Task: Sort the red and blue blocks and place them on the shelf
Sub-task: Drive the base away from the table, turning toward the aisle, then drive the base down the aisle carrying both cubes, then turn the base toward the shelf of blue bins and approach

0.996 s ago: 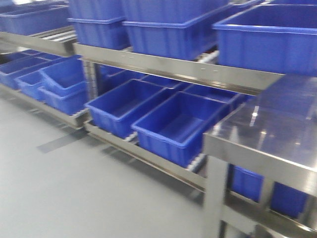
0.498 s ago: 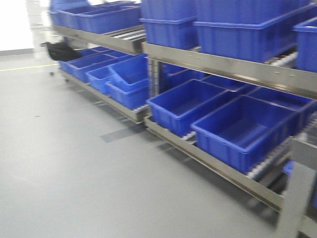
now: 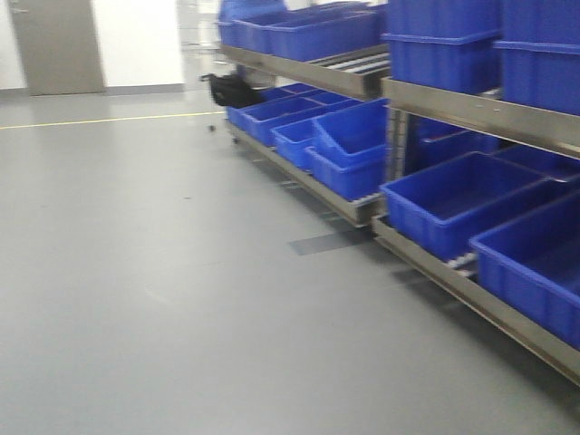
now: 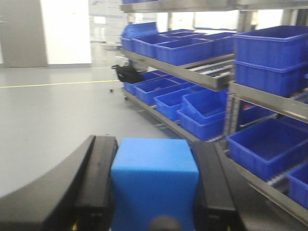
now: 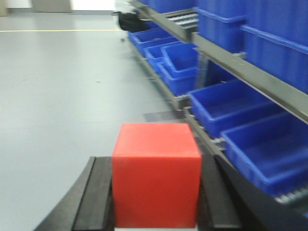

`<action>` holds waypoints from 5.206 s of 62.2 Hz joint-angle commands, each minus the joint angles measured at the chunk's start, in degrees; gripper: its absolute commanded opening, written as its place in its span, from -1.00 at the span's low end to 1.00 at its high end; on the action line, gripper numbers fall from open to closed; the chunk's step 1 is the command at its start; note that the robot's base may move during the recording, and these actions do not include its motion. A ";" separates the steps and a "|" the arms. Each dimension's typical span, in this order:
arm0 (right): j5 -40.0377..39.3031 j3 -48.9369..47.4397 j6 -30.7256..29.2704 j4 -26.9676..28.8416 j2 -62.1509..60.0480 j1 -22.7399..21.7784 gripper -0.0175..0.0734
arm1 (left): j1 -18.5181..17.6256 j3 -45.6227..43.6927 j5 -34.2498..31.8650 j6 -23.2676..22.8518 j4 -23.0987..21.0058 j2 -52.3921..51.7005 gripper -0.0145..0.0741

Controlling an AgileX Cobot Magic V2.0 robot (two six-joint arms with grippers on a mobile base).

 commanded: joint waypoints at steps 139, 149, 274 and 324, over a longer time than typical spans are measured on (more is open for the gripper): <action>-5.04 -1.57 -0.55 0.00 0.45 -0.29 -0.49 | 0.04 -1.73 -5.07 -0.13 -0.47 0.36 -0.38; -5.04 -1.57 -0.55 0.00 0.45 -0.29 -0.49 | 0.04 -1.73 -5.07 -0.13 -0.47 0.36 -0.38; -5.04 -1.57 -0.55 0.00 0.45 -0.29 -0.49 | 0.04 -1.73 -5.07 -0.13 -0.47 0.36 -0.38; -5.04 -1.57 -0.55 0.00 0.45 -0.29 -0.49 | 0.04 -1.73 -5.07 -0.13 -0.47 0.36 -0.38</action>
